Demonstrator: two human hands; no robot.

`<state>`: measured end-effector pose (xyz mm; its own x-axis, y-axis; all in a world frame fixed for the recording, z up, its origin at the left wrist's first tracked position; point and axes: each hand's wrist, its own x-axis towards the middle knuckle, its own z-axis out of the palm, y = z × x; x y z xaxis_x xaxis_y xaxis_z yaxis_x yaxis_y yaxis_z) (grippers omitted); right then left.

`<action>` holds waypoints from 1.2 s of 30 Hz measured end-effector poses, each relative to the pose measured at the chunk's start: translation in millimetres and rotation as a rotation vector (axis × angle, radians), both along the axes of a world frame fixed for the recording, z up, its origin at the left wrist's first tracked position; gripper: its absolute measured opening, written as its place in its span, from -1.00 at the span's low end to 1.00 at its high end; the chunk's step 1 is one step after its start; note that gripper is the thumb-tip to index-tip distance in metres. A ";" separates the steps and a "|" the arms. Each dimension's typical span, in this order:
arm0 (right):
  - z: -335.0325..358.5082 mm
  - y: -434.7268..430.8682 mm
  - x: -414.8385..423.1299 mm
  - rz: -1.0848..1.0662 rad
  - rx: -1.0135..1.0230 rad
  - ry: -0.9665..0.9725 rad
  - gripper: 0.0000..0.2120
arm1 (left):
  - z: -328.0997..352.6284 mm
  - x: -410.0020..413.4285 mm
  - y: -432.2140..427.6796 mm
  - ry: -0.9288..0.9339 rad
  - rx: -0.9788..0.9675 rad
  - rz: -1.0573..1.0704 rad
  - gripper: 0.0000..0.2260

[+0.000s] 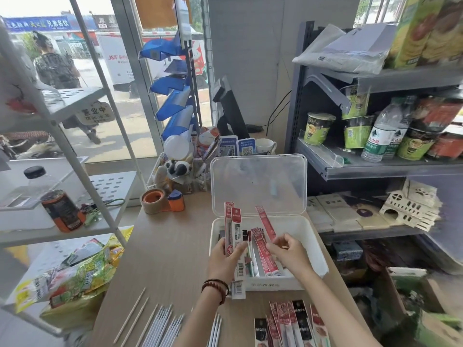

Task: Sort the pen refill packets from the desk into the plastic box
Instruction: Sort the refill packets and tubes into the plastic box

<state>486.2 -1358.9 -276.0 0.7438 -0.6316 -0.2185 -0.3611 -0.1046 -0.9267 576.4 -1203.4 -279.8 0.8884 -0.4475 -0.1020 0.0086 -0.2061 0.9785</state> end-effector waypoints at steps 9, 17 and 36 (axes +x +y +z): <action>-15.7 -0.2 10.5 0.094 -0.155 0.093 -0.75 | 2.7 -2.2 1.7 0.018 -0.066 -0.006 -0.76; -37.3 6.4 18.0 0.124 -0.442 0.295 -0.64 | 6.5 -3.4 4.5 0.061 -0.093 -0.001 -0.84; -25.2 14.8 11.7 -0.036 -0.467 0.056 -0.83 | 4.4 0.3 6.9 0.143 -0.121 0.015 -0.72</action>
